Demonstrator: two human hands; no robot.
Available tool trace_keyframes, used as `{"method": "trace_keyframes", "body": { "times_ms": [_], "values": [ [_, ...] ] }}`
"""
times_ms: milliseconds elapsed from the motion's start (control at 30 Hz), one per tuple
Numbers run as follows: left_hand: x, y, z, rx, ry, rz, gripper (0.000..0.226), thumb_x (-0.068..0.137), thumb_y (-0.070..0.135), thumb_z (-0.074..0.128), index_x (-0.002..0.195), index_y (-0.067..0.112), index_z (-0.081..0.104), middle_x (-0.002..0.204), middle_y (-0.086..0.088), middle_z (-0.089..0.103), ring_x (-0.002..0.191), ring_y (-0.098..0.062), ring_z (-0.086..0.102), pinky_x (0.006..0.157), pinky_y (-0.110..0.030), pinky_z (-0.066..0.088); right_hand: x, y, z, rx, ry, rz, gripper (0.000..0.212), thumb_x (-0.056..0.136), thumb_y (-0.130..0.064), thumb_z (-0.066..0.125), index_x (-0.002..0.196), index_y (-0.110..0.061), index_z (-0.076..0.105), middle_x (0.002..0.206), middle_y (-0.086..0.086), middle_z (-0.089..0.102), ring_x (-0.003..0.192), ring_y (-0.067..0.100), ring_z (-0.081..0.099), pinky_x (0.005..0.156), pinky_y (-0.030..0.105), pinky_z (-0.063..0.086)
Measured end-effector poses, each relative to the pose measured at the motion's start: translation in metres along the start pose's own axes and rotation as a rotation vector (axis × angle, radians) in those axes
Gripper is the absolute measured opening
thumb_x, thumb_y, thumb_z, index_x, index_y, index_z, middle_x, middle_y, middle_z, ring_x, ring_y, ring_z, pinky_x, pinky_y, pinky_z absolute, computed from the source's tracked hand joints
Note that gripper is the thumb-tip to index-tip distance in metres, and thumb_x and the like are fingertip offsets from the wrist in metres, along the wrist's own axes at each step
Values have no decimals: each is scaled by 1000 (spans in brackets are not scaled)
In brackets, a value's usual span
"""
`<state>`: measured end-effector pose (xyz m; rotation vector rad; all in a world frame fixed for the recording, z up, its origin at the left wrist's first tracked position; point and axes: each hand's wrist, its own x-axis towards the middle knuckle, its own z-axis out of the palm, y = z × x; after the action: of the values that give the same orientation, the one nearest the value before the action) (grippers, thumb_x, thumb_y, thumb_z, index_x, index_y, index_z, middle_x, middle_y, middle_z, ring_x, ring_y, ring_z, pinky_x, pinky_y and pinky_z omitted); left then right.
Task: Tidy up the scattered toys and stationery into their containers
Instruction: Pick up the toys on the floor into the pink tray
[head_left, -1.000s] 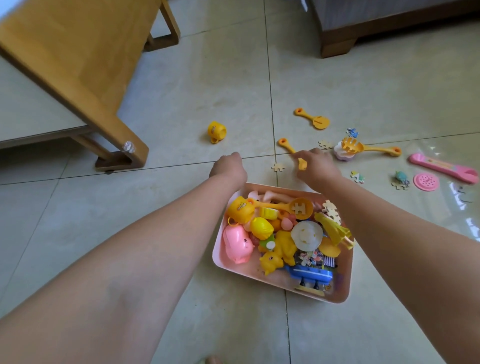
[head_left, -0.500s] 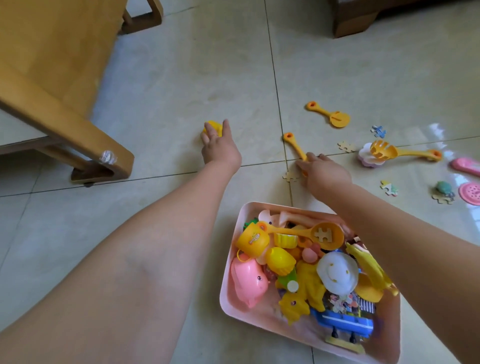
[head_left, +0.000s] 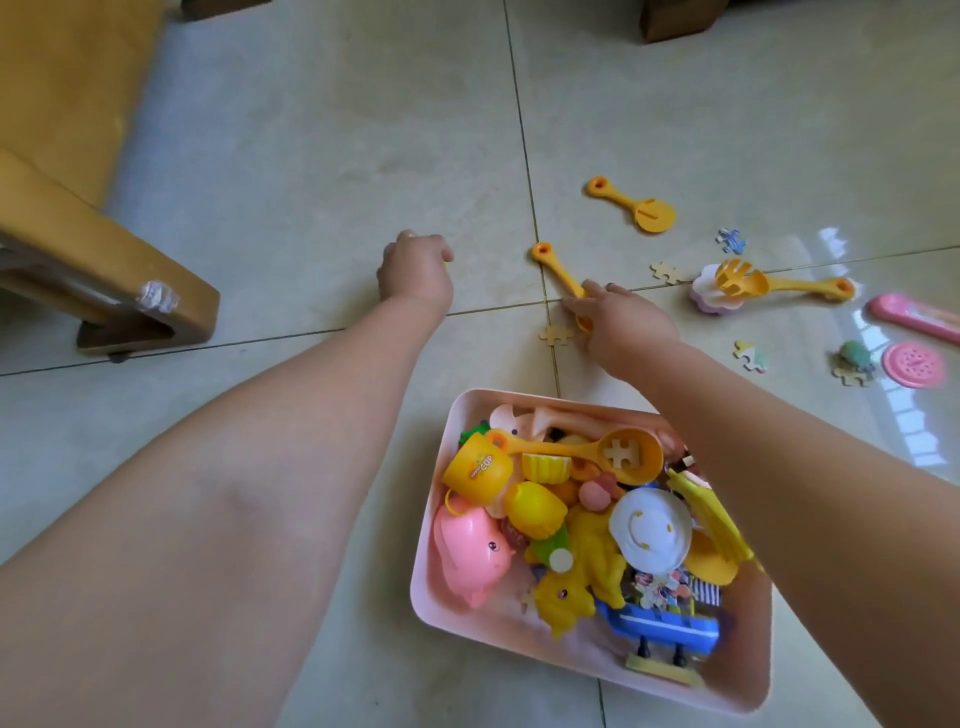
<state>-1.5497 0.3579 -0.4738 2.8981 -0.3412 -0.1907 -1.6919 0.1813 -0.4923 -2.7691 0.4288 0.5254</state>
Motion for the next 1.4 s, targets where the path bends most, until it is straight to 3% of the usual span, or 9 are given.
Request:
{"method": "trace_keyframes", "body": {
  "times_ms": [267, 367, 467, 533, 667, 833, 1033, 1233, 1400],
  "values": [
    [-76, 31, -24, 23, 5, 172, 51, 89, 22, 64, 136, 19, 46, 125, -12, 56, 114, -33, 55, 90, -36, 46, -27, 2, 4, 145, 111, -7, 39, 94, -14, 42, 128, -26, 59, 128, 12, 54, 115, 36, 44, 94, 38, 44],
    [-112, 38, -36, 25, 8, 152, 56, 87, 28, 68, 137, 19, 44, 123, -10, 60, 113, -32, 57, 86, -34, 46, -52, -2, 0, 469, 166, -41, 33, 88, -16, 55, 118, -27, 66, 121, 7, 59, 111, 30, 52, 88, 33, 42],
    [-145, 46, -41, -22, -17, 71, 62, 84, 31, 71, 136, 17, 42, 121, -10, 63, 111, -33, 58, 85, -37, 48, -71, -4, -8, 786, 168, -113, 4, 84, -29, 66, 87, -27, 66, 86, -6, 65, 81, 15, 59, 66, 28, 43],
    [-166, 50, -43, -39, -56, 10, 60, 82, 33, 74, 131, 13, 46, 119, -12, 63, 112, -33, 58, 86, -37, 48, -81, -4, -16, 905, 120, -145, 12, 82, -30, 70, 81, -24, 60, 74, -4, 62, 68, 14, 56, 64, 30, 44],
    [-195, 52, -45, 44, -159, -17, 37, 82, 34, 73, 104, 7, 61, 107, -12, 64, 103, -30, 60, 75, -31, 43, -95, 1, -25, 815, -31, -188, 28, 82, -21, 70, 107, -27, 60, 91, 2, 68, 79, 16, 62, 69, 29, 49],
    [-210, 53, -46, 155, -283, -26, 43, 90, 42, 62, 116, 8, 66, 118, -14, 62, 111, -30, 57, 89, -35, 47, -117, 10, -28, 528, -144, -219, 21, 83, -31, 64, 103, -36, 68, 97, -8, 68, 79, 8, 60, 58, 19, 43],
    [-196, 66, -50, 283, -101, -162, 49, 100, 44, 40, 126, 8, 59, 136, -9, 46, 132, -28, 32, 101, -38, 38, -123, 11, -23, 439, -87, -251, 23, 87, -24, 61, 105, -28, 75, 102, -1, 71, 83, 14, 59, 60, 22, 46],
    [-169, 85, -42, 171, -106, -81, 33, 99, 34, 46, 123, 18, 61, 131, -10, 48, 129, -29, 36, 98, -39, 42, -123, 41, -12, 737, 119, -66, 28, 93, -14, 49, 95, -29, 72, 106, -2, 71, 85, 18, 65, 64, 27, 49],
    [-147, 96, -22, 124, -228, -31, 31, 96, 23, 51, 127, 21, 56, 133, -11, 51, 125, -31, 46, 93, -34, 44, -114, 87, 3, 685, 190, 192, 30, 91, -15, 46, 103, -28, 71, 95, -1, 67, 78, 15, 57, 57, 26, 41]
  ]
}}
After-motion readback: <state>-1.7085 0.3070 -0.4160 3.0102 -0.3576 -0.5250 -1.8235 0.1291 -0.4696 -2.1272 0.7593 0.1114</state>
